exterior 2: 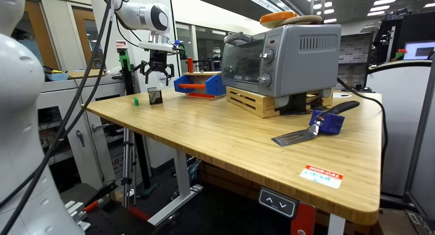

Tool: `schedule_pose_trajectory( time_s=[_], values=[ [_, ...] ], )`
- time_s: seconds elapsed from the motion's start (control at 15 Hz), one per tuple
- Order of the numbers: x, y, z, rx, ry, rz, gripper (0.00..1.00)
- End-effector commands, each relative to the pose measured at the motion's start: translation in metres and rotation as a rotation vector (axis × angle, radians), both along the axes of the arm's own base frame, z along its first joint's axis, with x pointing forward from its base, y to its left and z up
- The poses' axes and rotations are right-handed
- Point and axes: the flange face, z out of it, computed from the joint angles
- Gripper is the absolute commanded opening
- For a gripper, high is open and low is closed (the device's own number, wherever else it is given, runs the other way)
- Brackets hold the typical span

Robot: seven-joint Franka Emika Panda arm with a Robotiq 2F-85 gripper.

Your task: Remove the small book from the object and put it on the table

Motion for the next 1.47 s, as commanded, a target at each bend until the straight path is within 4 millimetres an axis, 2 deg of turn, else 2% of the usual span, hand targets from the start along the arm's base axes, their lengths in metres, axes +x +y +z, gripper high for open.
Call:
schedule_pose_trajectory(
  time_s=[0.0,0.4,0.47,0.53,0.6,0.67,0.8,1.07,1.4],
  values=[
    [0.002,0.001,-0.003,-0.009,0.024,-0.023,1.00],
    [0.005,0.000,-0.016,-0.028,0.050,-0.063,0.99],
    [0.005,0.000,-0.017,-0.027,0.055,-0.066,0.89],
    [0.006,-0.001,-0.017,-0.030,0.056,-0.070,0.74],
    [0.006,-0.001,-0.016,-0.031,0.056,-0.072,0.71],
    [0.006,-0.001,-0.016,-0.032,0.056,-0.074,0.64],
    [0.008,-0.002,-0.014,-0.032,0.055,-0.076,0.60],
    [0.009,-0.003,-0.012,-0.031,0.058,-0.077,0.61],
    [0.008,-0.003,-0.010,-0.034,0.064,-0.071,0.55]
  ],
)
